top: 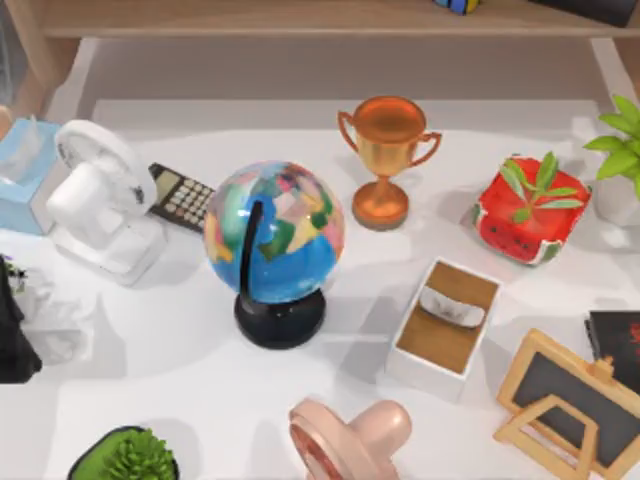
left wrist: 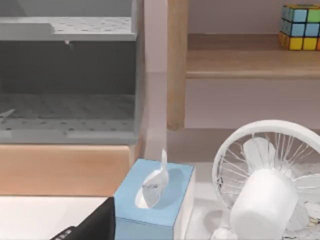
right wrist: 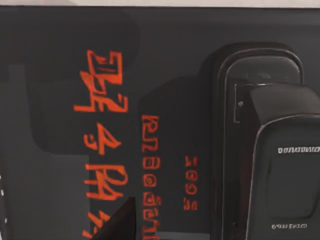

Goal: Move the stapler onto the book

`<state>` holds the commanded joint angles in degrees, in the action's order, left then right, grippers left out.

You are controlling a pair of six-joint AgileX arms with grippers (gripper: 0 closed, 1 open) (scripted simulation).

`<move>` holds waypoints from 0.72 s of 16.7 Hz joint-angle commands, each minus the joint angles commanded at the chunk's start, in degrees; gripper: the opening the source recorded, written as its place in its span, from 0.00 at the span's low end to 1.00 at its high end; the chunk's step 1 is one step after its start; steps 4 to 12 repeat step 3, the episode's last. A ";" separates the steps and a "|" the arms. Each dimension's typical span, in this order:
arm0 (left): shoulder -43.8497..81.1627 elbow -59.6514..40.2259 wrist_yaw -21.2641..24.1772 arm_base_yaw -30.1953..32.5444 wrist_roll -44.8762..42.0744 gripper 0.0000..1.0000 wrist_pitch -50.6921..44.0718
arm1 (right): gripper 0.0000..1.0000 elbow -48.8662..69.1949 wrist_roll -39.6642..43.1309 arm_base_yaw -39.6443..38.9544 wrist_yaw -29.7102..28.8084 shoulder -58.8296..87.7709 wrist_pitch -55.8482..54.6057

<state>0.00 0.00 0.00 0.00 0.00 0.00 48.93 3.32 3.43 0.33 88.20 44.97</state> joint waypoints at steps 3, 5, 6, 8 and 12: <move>0.00 0.00 0.00 0.00 0.00 1.00 0.00 | 1.00 0.00 0.00 0.00 0.00 0.00 0.00; 0.00 0.00 0.00 0.00 0.00 1.00 0.00 | 1.00 0.00 0.00 0.00 0.00 0.00 0.00; 0.00 0.00 0.00 0.00 0.00 1.00 0.00 | 1.00 0.00 0.00 0.00 0.00 0.00 0.00; 0.00 0.00 0.00 0.00 0.00 1.00 0.00 | 1.00 0.00 0.00 0.00 0.00 0.00 0.00; 0.00 0.00 0.00 0.00 0.00 1.00 0.00 | 1.00 0.00 0.00 0.00 0.00 0.00 0.00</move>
